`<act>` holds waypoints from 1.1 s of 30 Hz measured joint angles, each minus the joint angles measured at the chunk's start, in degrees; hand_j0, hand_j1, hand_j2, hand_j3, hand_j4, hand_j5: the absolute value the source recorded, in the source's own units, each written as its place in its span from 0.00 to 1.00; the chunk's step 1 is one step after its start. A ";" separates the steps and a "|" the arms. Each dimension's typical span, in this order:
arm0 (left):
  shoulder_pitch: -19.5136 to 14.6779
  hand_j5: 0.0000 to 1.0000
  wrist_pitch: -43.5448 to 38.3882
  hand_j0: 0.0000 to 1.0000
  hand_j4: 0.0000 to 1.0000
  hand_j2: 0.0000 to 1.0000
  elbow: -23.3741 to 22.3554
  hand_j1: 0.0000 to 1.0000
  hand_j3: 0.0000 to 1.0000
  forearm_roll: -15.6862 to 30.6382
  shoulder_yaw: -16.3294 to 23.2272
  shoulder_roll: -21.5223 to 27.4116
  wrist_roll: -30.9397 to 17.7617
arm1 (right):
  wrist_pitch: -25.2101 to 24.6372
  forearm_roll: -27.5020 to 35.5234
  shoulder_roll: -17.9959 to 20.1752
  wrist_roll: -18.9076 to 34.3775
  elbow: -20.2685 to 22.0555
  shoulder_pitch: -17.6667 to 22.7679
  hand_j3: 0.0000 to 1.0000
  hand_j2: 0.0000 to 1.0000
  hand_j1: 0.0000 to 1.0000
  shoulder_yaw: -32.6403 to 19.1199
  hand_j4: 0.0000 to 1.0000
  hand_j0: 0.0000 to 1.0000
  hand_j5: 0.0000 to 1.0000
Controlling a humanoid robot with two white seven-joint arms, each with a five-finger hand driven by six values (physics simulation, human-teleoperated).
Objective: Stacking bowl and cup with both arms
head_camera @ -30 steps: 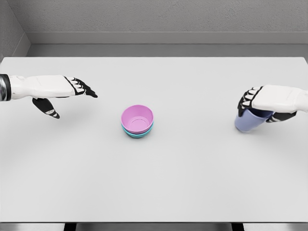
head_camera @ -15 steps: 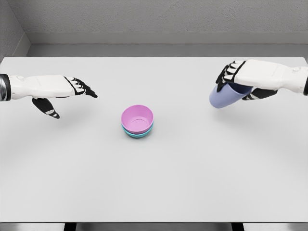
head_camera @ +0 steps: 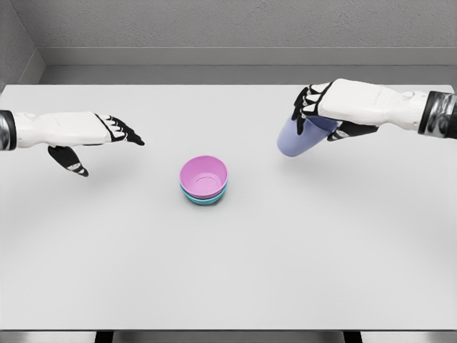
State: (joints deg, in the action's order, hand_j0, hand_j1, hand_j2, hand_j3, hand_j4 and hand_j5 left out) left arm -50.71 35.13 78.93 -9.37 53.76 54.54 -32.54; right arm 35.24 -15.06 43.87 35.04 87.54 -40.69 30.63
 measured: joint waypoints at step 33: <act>0.00 1.00 0.00 1.00 1.00 1.00 -0.03 1.00 1.00 0.00 -0.11 0.11 0.00 | -0.04 -0.87 -8.67 0.01 0.02 -2.55 0.47 0.47 0.47 1.30 0.47 0.47 0.47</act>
State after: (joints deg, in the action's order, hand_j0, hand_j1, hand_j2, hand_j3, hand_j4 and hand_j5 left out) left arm -50.71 35.13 78.90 -9.37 53.65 54.64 -32.54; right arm 35.21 -15.93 35.20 35.05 87.57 -43.24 31.93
